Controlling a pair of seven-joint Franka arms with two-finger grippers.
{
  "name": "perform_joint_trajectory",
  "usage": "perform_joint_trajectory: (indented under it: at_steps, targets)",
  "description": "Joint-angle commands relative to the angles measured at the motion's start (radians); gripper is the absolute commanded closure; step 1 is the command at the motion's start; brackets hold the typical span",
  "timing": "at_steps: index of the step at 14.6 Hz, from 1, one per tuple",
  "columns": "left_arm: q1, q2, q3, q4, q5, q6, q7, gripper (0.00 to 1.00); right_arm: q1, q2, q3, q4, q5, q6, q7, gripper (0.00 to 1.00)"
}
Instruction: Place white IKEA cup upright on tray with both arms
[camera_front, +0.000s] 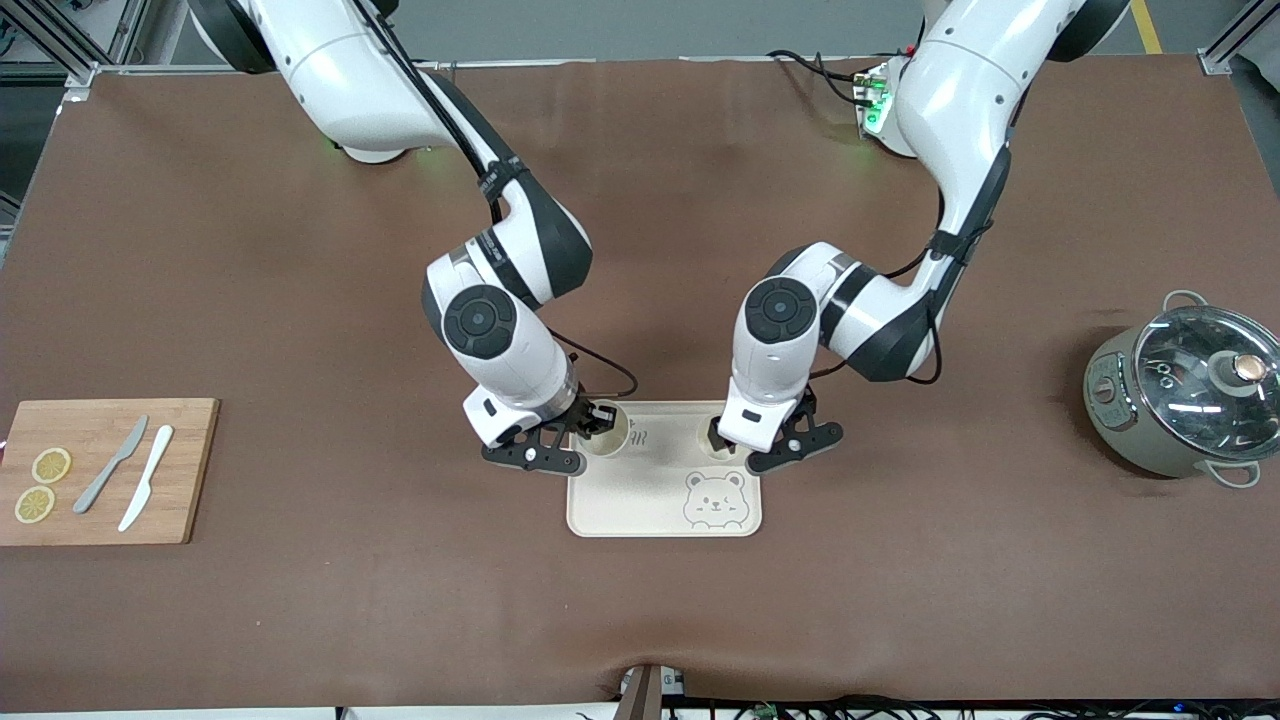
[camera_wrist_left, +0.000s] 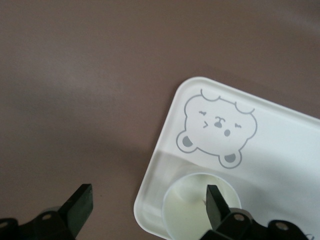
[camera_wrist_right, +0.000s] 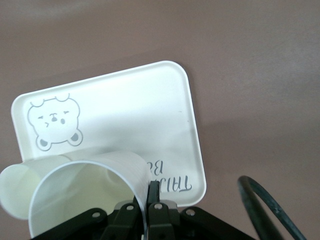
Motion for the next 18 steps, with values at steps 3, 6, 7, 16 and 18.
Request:
perform_joint_trajectory:
  at_steps: [3, 6, 7, 16, 18]
  targets:
    - [0.100, -0.063, -0.006, -0.016, 0.007, -0.067, 0.108, 0.00, 0.021, 0.068, -0.010, 0.041, -0.019, 0.029, 0.024, 1.00]
    - [0.203, -0.095, -0.006, -0.016, -0.068, -0.096, 0.326, 0.00, 0.044, 0.099, -0.011, 0.038, -0.030, 0.080, 0.032, 1.00]
    - [0.241, -0.107, -0.006, -0.017, -0.083, -0.106, 0.400, 0.00, 0.047, 0.103, -0.011, 0.036, -0.030, 0.087, 0.037, 1.00]
    - [0.462, -0.168, -0.008, -0.013, -0.159, -0.118, 0.836, 0.00, 0.054, 0.145, -0.016, -0.002, -0.047, 0.207, 0.041, 1.00]
    - [0.475, -0.196, -0.006, -0.017, -0.160, -0.123, 0.854, 0.00, 0.054, 0.145, -0.017, -0.011, -0.047, 0.222, 0.043, 1.00]
